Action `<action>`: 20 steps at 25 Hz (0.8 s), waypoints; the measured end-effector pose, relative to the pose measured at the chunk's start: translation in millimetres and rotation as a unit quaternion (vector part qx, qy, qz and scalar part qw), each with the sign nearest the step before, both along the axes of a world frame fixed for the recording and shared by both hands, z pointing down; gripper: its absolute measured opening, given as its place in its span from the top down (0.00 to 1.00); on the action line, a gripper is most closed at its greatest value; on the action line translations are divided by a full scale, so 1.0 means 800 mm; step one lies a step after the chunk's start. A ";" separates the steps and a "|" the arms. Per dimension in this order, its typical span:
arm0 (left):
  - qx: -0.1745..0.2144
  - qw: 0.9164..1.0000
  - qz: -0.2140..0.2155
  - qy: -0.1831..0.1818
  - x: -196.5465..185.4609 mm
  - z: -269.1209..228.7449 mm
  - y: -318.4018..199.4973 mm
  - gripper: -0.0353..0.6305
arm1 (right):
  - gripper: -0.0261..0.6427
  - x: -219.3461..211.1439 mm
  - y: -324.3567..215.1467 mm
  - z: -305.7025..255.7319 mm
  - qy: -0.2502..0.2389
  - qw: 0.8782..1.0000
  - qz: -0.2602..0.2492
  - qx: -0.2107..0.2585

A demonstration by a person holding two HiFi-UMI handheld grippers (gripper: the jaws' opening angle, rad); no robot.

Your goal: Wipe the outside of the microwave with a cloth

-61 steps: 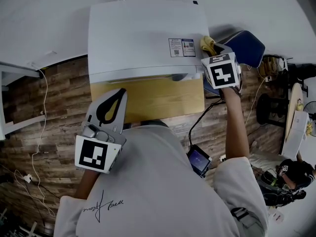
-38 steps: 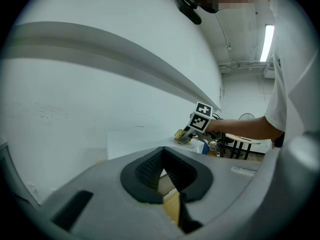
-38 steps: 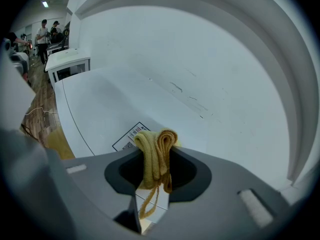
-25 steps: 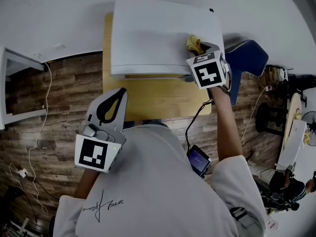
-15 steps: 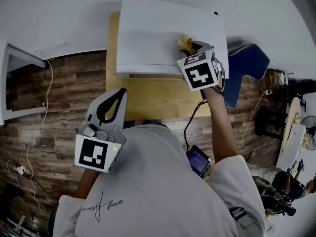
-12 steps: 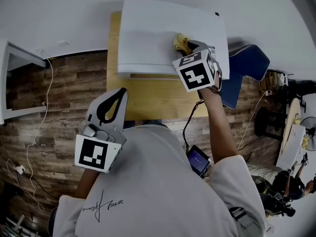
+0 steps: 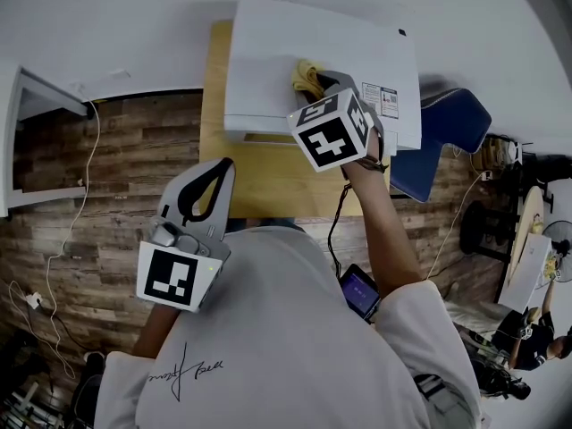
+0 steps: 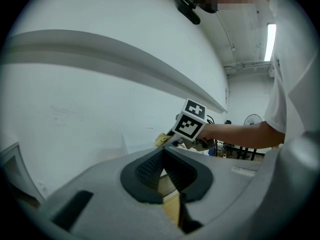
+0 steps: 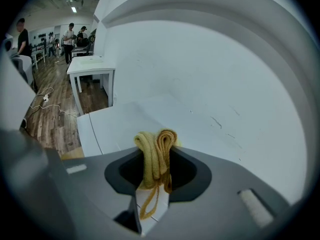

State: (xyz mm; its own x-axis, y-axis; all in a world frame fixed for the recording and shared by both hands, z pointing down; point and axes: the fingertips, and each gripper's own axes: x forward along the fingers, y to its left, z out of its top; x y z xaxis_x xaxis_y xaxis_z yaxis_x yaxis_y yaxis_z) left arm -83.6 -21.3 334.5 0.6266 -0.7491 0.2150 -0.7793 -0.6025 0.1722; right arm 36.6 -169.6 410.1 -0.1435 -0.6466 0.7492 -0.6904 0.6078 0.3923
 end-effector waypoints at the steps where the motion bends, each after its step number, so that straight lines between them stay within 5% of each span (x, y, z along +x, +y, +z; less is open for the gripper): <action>1: 0.000 1.000 -0.001 0.000 -0.001 0.000 0.000 0.96 | 0.78 -0.006 0.000 0.000 -0.002 1.000 -0.004 0.000; 14: 0.002 1.000 -0.020 0.000 -0.013 0.000 -0.009 0.96 | 0.78 -0.098 -0.001 0.001 -0.034 0.997 -0.072 -0.005; 20: 0.000 0.999 -0.036 -0.001 -0.021 -0.004 -0.016 0.96 | 0.78 -0.141 0.010 -0.011 -0.139 0.983 -0.114 -0.034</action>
State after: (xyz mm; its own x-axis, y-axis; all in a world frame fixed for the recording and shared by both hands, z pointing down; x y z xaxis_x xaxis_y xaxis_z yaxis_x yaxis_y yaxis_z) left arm -100.8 -34.2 331.0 0.5711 -0.7920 0.2158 -0.8207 -0.5453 0.1706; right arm -76.4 -161.9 401.1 -0.4840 -0.5239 0.7010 -0.6083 0.7772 0.1608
